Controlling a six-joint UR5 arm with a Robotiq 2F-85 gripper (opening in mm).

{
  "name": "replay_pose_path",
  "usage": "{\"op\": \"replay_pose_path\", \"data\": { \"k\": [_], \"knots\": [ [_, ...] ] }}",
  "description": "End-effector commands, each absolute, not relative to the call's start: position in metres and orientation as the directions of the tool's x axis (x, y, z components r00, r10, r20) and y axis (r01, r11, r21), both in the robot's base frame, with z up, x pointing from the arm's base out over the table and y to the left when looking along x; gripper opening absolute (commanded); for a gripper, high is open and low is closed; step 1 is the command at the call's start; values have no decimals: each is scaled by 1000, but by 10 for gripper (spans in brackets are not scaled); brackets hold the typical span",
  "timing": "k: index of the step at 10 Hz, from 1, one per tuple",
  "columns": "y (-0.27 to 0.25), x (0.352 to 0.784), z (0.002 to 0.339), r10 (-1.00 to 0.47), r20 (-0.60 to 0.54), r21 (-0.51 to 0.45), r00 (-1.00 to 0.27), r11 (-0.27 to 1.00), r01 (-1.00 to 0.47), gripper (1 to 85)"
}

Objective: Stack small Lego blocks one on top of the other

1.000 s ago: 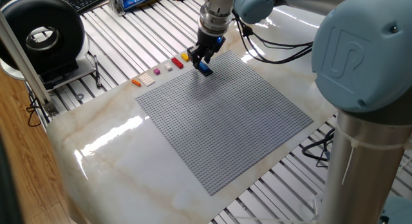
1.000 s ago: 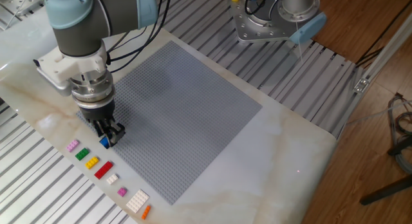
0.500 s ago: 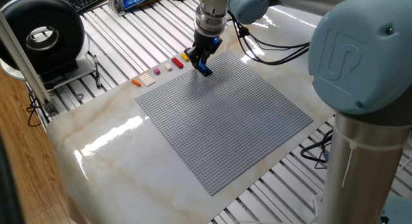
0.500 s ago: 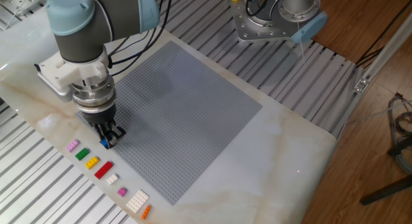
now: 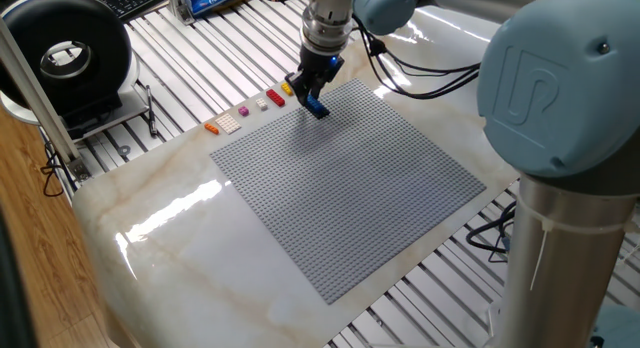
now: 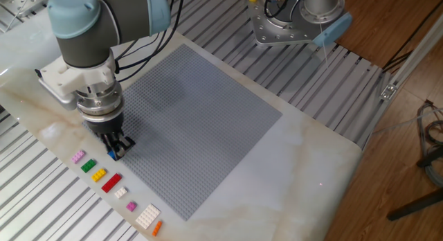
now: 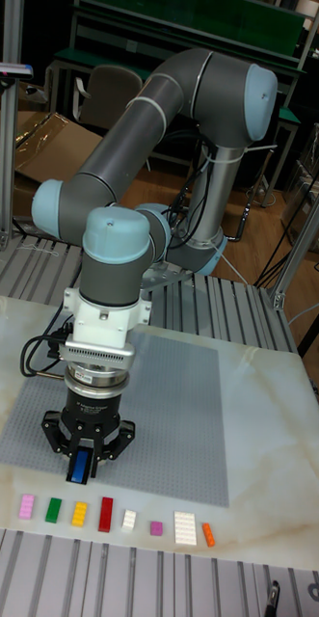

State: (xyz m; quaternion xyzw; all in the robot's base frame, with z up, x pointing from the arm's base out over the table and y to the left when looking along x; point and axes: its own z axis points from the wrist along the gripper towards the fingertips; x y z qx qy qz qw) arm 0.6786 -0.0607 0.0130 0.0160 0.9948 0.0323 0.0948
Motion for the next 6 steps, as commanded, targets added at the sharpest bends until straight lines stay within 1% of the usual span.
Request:
{"op": "replay_pose_path", "data": {
  "k": [1,4,5,6],
  "knots": [
    [-67,679,20,42,-183,55,-982,998,32,343],
    [-67,679,23,50,-182,53,-982,998,41,303],
    [-68,679,22,71,-177,55,-982,997,63,220],
    [-70,678,22,85,-176,46,-981,996,78,160]
  ]
}}
